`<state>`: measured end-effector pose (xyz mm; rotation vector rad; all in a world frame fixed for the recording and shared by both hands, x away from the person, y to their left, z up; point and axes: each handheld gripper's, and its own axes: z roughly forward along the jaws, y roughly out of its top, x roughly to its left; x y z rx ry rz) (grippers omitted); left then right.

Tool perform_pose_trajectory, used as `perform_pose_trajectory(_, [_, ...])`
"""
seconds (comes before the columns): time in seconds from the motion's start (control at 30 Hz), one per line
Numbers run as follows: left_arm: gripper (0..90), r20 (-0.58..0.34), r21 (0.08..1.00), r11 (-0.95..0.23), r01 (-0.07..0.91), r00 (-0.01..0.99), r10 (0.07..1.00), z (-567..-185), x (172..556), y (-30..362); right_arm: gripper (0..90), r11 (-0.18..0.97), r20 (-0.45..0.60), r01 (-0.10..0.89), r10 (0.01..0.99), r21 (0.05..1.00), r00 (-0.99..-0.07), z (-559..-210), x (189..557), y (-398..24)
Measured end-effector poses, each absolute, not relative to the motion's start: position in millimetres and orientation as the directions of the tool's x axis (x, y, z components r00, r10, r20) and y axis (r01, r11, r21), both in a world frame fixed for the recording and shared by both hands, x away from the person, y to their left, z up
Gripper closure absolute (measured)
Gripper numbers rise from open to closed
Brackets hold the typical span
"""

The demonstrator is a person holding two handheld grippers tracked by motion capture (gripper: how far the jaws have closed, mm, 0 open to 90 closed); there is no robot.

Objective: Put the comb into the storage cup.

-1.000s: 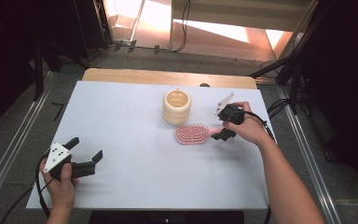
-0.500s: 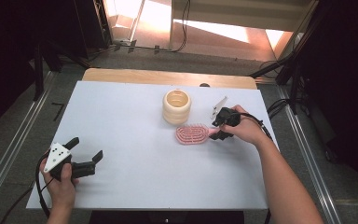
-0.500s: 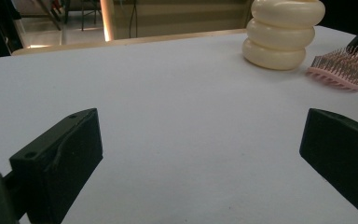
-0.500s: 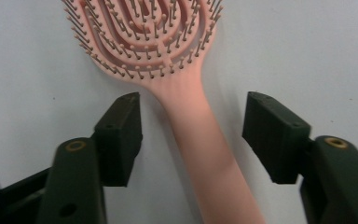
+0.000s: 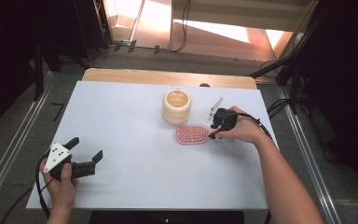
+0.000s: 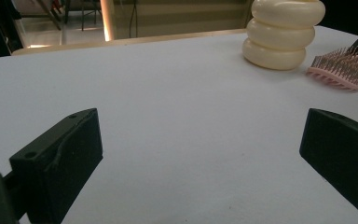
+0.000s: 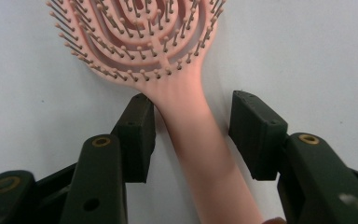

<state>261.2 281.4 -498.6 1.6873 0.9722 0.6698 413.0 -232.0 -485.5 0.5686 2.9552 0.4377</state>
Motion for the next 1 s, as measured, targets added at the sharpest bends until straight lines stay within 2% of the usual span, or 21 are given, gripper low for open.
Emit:
perform_pose_trajectory(0.17, [0.0, -0.022, 0.949, -0.145, 0.281, 0.516, 0.856, -498.6, 261.1, 281.1, 54.3, 0.881, -0.008, 0.363, 0.383, 0.304, -0.924, -485.6, 414.1, -234.3])
perform_pose_trajectory(0.3, [0.0, -0.022, 0.948, -0.146, 0.283, 0.515, 0.857, -498.5, 261.0, 281.1, 66.6, 0.903, -0.010, 0.311, 0.329, 0.298, -0.944, -484.4, 411.7, -231.8])
perform_pose_trajectory(0.53, [0.0, -0.023, 0.948, -0.144, 0.283, 0.515, 0.857, -498.5, 261.0, 281.3, 67.2, 0.906, -0.009, 0.279, 0.297, 0.317, -0.955, -484.6, 410.5, -234.1])
perform_pose_trajectory(1.0, [0.0, -0.018, 0.947, -0.151, 0.284, 0.514, 0.858, -498.5, 261.0, 280.4, 67.3, 0.865, 0.013, 0.320, 0.342, 0.386, -0.940, -477.6, 397.2, -240.1])
